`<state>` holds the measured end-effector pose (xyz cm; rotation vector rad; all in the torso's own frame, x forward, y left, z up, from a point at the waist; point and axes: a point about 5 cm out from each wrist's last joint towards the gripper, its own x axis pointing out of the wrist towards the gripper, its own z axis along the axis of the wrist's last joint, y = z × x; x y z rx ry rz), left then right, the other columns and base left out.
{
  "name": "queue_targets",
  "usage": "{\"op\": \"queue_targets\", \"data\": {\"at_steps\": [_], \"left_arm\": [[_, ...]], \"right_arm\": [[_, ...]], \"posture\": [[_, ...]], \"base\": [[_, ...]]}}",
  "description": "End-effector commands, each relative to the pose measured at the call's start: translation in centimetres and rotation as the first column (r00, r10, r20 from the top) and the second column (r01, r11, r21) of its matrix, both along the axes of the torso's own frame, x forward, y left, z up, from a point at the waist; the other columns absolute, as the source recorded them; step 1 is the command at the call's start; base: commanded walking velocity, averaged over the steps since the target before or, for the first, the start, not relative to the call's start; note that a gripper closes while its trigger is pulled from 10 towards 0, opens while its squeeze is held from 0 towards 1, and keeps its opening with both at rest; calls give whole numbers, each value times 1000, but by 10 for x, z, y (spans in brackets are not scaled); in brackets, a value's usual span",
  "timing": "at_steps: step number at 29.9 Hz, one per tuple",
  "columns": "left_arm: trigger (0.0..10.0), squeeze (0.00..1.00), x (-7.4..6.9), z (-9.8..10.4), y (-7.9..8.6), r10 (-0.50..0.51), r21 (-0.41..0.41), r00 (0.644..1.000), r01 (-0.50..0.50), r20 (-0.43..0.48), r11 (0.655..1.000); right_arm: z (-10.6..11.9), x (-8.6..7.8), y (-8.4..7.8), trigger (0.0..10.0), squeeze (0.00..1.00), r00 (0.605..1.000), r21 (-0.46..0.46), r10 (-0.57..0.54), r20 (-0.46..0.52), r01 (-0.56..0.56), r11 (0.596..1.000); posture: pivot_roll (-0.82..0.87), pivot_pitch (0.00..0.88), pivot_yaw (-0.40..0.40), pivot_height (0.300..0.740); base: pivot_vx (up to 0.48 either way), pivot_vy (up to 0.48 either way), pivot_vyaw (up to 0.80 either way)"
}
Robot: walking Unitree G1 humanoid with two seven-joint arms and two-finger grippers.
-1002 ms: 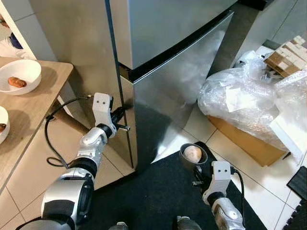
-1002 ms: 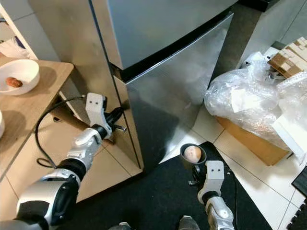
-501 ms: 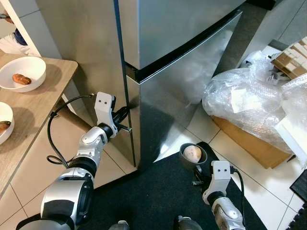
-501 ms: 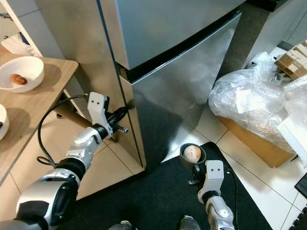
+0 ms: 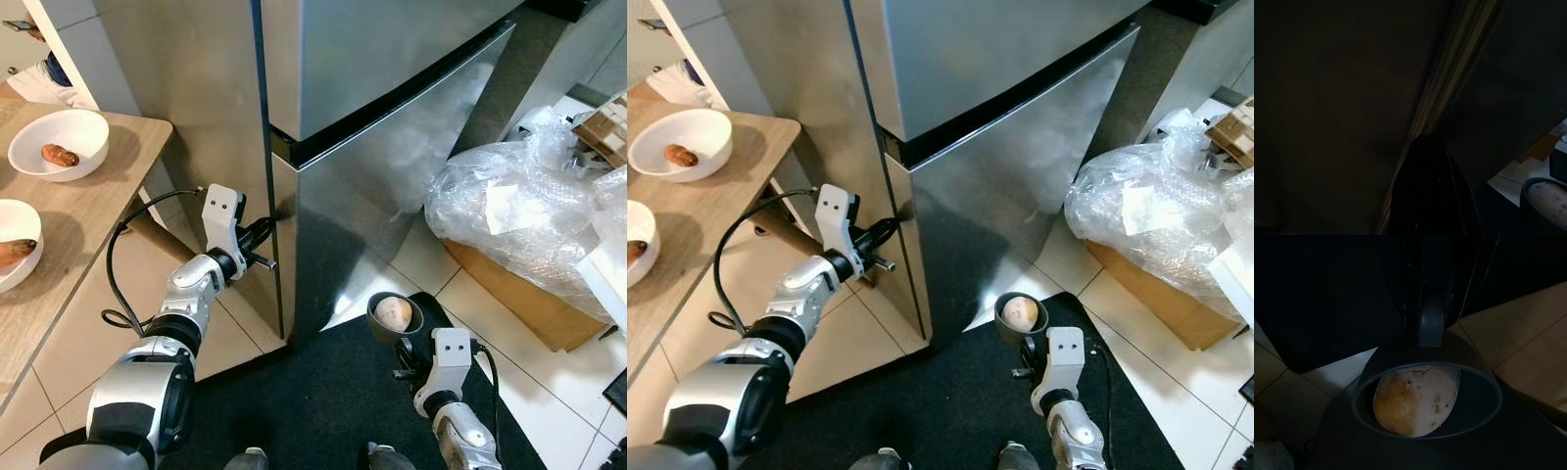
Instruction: Restocking fridge
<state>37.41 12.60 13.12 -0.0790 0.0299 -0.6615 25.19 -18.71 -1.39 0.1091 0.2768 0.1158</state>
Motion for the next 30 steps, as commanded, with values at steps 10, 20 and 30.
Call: {"op": "queue_targets", "data": {"at_steps": [10,20,30], "left_arm": [[10000,0,-14,-8,-60,-280,24,959,281,-33,959],[10000,0,-22,-13,-78,-354,25,934,355,-40,935],[10000,0,-28,-24,-79,-415,137,905,425,-94,895]], "right_arm": [[1,-2,-5,10000,0,999,-2,-23,22,23,1000],[0,-4,-4,10000,0,1000,-1,-21,19,21,1000],[0,-5,-6,10000,0,1000,-6,-26,16,26,1000]], "posture": [[-196,229,27,736],[-200,231,28,736],[-204,231,31,736]], "base": [[0,0,0],[0,0,0],[0,0,0]]}}
